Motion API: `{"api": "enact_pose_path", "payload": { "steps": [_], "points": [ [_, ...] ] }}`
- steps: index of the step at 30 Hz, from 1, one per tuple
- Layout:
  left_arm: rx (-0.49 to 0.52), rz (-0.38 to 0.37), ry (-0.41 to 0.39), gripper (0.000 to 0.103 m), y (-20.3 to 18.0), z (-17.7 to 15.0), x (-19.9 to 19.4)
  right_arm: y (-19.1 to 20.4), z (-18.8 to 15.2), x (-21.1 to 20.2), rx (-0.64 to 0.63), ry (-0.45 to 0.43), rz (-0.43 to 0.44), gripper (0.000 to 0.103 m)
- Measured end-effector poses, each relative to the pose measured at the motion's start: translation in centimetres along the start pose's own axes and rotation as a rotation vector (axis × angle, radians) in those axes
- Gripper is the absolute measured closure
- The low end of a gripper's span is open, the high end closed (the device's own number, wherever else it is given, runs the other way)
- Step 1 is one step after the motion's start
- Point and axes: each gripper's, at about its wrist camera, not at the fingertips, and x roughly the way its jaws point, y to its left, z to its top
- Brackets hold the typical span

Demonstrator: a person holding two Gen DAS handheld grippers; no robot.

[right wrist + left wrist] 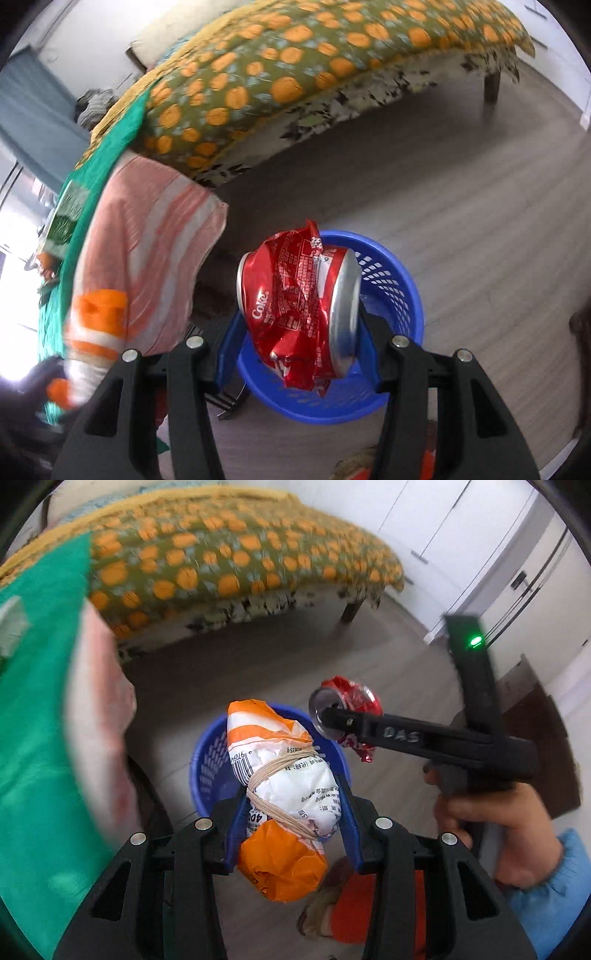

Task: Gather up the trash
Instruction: 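Open both tools over the blue wastebasket, dropping snack and can, then return both tools to the table and approach the green cracker packet and orange can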

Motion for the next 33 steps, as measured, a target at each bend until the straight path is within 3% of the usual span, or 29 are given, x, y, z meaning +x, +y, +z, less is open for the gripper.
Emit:
{"api": "enact_pose_path", "payload": {
  "steps": [2,3,4,6,11,17,20,24,28,33],
  "points": [
    [-0.002,0.005,0.011,0.059,0.1,0.6,2.5,-0.8,0.4,0.7,0.015,0.001,0.004,0.043],
    [-0.006,0.008,0.013,0.056,0.1,0.9,3.7,-0.9,0.5,0.8,0.021,-0.004,0.002,0.030],
    [-0.014,0.011,0.012,0.041,0.3,1.2,4.8,-1.3,0.8,1.0,0.033,-0.014,0.002,0.028],
    [-0.032,0.025,-0.004,0.021,0.4,1.7,6.0,-1.7,1.3,1.1,0.047,-0.021,-0.003,0.027],
    [0.031,0.028,-0.100,0.007,-1.0,1.6,2.5,-2.0,1.7,-1.2,0.070,-0.094,-0.002,0.025],
    [0.077,0.051,-0.222,0.005,-2.8,0.1,-4.6,1.7,1.5,-7.1,-0.018,-0.261,-0.017,0.016],
    [0.067,0.040,-0.258,0.005,-2.5,-2.1,-8.0,5.2,0.9,-10.1,-0.118,-0.363,-0.036,0.013],
    [0.009,0.121,-0.261,0.005,0.1,-5.8,-11.3,9.9,-0.8,-12.2,-0.252,-0.459,-0.052,0.012],
    [-0.099,0.202,-0.257,0.005,5.4,-9.5,-14.2,13.9,-2.6,-11.3,-0.340,-0.450,-0.019,0.012],
    [-0.249,0.302,-0.261,0.005,12.4,-13.0,-17.8,20.4,-6.3,-7.7,-0.487,-0.358,0.034,0.012]
  ]
}}
